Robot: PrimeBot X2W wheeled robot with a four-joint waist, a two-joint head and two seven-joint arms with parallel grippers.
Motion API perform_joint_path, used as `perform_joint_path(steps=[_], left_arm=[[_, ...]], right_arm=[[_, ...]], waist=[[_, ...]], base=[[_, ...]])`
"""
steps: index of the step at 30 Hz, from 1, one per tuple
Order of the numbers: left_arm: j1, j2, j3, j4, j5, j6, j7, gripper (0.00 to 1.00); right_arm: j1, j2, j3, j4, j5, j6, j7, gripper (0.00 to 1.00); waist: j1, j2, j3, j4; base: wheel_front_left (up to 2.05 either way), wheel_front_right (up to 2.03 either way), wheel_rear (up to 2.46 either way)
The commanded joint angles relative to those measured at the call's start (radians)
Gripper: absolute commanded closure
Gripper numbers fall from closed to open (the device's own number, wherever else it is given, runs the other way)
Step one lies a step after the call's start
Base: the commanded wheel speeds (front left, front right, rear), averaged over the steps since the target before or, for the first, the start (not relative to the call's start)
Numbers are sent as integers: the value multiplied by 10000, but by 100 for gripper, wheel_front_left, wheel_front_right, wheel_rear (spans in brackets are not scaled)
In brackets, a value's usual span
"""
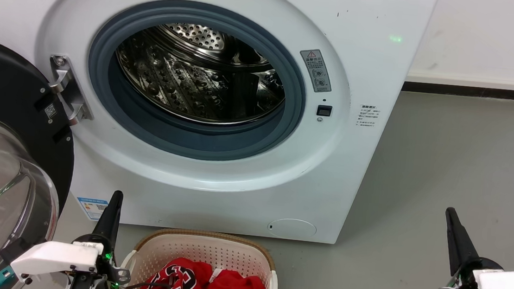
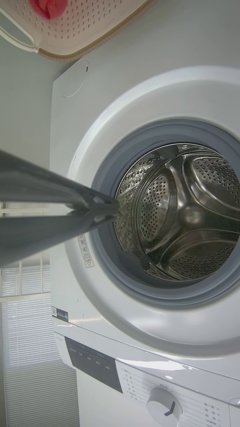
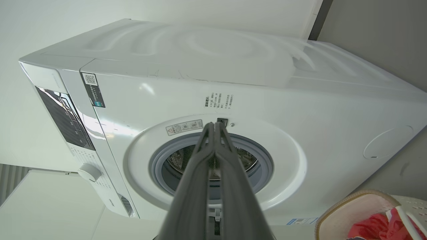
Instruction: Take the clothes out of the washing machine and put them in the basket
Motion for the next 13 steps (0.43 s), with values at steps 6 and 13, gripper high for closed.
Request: perform_joint_path(steps=[6, 13], left_arm=[[-204, -24, 64, 63, -588, -73, 169, 100], [-254, -36, 86, 108, -1095, -91, 294, 100]], right_arm=[[-277, -45, -25, 86, 630, -2, 166, 100], [-312, -42, -34, 163, 1165, -3, 298, 100]], waist=[[0, 0, 15, 9], [0, 0, 31, 19]], base=[[0, 0, 0], [0, 0, 0]])
